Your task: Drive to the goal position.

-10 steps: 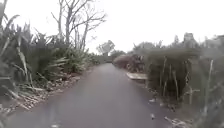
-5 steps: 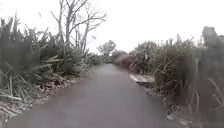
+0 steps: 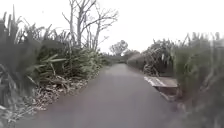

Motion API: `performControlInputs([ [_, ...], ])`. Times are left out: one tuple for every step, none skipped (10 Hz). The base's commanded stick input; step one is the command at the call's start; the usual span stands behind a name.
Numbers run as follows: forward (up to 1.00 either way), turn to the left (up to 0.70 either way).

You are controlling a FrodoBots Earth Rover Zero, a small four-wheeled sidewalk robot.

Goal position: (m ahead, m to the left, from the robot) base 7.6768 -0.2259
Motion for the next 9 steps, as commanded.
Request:
performControlInputs([
  [1.0,0.0],
  [1.0,0.0],
  [1.0,0.0],
  [1.0,0.0],
  [1.0,0.0],
  [1.0,0.0],
  [1.0,0.0],
  [1.0,0.0],
  [1.0,0.0],
])
